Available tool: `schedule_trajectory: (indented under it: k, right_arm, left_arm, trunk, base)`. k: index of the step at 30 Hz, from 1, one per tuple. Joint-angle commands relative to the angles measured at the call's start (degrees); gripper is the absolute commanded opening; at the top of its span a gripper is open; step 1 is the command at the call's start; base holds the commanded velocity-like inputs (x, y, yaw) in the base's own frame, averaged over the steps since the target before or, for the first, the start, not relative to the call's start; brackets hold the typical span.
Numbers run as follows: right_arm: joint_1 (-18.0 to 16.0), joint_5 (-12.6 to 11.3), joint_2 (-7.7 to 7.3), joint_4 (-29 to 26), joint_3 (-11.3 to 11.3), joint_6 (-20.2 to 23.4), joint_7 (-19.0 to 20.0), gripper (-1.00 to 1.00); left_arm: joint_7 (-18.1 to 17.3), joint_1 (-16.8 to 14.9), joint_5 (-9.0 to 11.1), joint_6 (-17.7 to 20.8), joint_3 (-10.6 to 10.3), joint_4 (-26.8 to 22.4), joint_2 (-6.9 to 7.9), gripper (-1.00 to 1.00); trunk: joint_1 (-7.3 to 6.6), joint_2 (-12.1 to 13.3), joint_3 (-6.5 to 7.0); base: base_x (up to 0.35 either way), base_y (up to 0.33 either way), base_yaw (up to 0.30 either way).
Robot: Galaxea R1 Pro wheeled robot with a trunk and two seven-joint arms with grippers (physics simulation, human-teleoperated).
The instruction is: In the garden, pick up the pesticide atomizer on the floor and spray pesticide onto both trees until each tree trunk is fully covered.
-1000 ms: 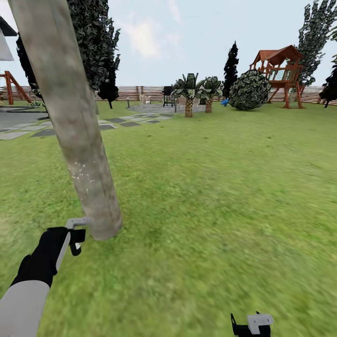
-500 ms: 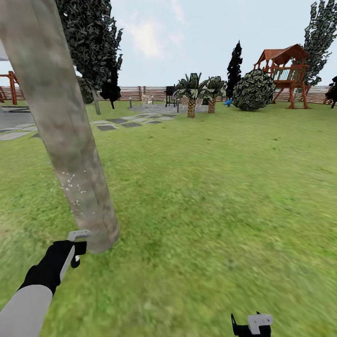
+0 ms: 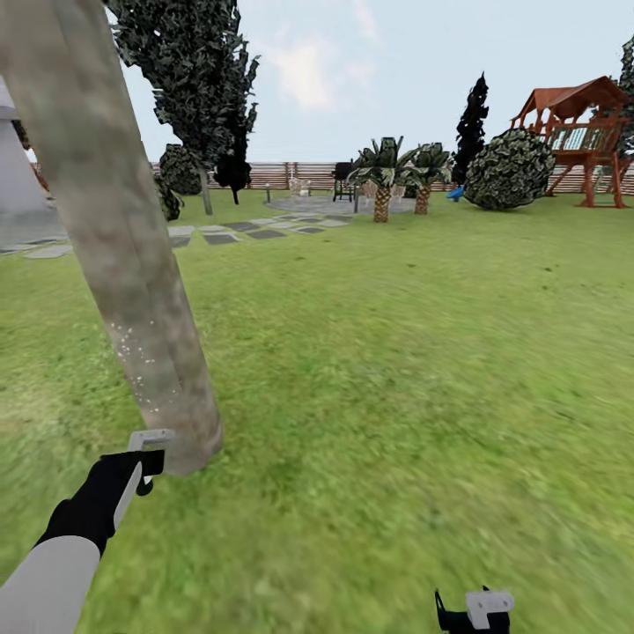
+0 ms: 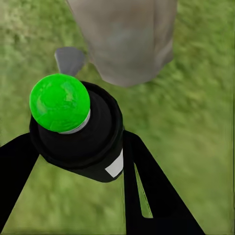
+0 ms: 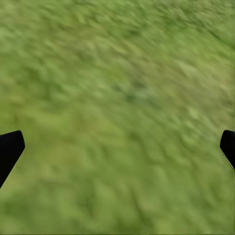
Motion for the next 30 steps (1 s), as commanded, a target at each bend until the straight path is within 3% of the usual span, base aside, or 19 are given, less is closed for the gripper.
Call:
schedule_trajectory:
  k: [1,14,30]
  right_arm:
    - [-0.1,0.6,0.0,0.1,-0.2,-0.2,-0.4,1.0]
    - [-0.1,0.6,0.03,0.1,-0.2,-0.2,-0.4,1.0]
    - [0.0,0.7,0.03,0.1,-0.2,-0.2,-0.3,1.0]
  left_arm:
    - [-0.2,0.0,-0.6,0.3,0.1,-0.1,-0.03,-1.0]
    - [-0.2,0.0,-0.6,0.3,0.1,-0.1,-0.04,-1.0]
    - [-0.2,0.0,-0.7,0.3,0.1,-0.1,-0.03,-1.0]
  trunk:
    - [0.0,0.0,-0.05]
    - [0.0,0.0,-0.05]
    - [0.0,0.0,-0.05]
  base:
    - [0.106,-0.269,0.081]
    - [0.088,-0.27,0.019]
    - [0.102,-0.269,0.253]
